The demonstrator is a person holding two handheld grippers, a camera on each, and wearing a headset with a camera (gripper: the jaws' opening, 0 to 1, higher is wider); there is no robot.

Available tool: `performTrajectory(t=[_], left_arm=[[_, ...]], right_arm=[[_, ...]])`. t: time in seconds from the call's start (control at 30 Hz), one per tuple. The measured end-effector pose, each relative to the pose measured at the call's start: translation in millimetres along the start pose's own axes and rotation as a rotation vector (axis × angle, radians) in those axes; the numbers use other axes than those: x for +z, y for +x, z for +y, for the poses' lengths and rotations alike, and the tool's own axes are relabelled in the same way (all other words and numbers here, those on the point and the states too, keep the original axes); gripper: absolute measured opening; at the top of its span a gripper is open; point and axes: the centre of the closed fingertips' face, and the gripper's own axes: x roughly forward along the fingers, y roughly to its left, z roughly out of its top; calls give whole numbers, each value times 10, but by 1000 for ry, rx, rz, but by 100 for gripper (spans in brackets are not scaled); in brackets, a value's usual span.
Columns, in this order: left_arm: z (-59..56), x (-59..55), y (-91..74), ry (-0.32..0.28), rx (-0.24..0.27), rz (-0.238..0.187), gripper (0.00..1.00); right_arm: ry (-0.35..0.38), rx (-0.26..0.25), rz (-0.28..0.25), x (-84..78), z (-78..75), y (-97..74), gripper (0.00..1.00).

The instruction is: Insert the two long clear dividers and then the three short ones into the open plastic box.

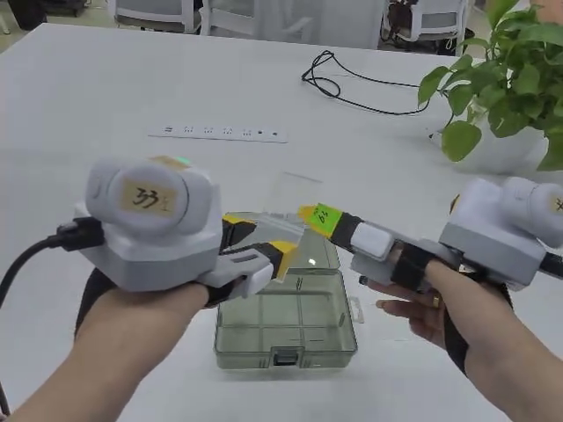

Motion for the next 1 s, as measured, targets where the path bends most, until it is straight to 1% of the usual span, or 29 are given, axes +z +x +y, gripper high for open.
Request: performTrajectory(t=[0.2, 0.23, 0.4, 0.47, 0.53, 0.67, 0.77, 0.83, 1.0], left_arm=[[-5, 15, -4, -10, 2, -9, 30], [0, 19, -5, -10, 4, -10, 30], [0, 27, 2, -12, 3, -12, 30], [3, 31, 6, -14, 3, -14, 30], [3, 35, 7, -17, 3, -16, 30], [-3, 30, 9, -21, -2, -15, 30], [-19, 23, 10, -24, -9, -14, 30], [-22, 13, 10, -21, -10, -10, 30], [-23, -11, 20, -34, -13, -7, 30]], right_arm=[[38, 5, -5, -8, 9, 64, 15], [42, 2, -9, 27, -45, 79, 13], [32, -1, 6, 53, -113, 122, 7], [23, -3, 3, 51, -121, 115, 5], [24, -3, 5, 40, -100, 114, 5], [13, -4, 12, 57, -153, 124, 5], [-6, -7, 13, 22, -102, 119, 5], [-21, -14, 21, 20, -127, 119, 4], [-35, -20, 35, -19, -73, 111, 3]])
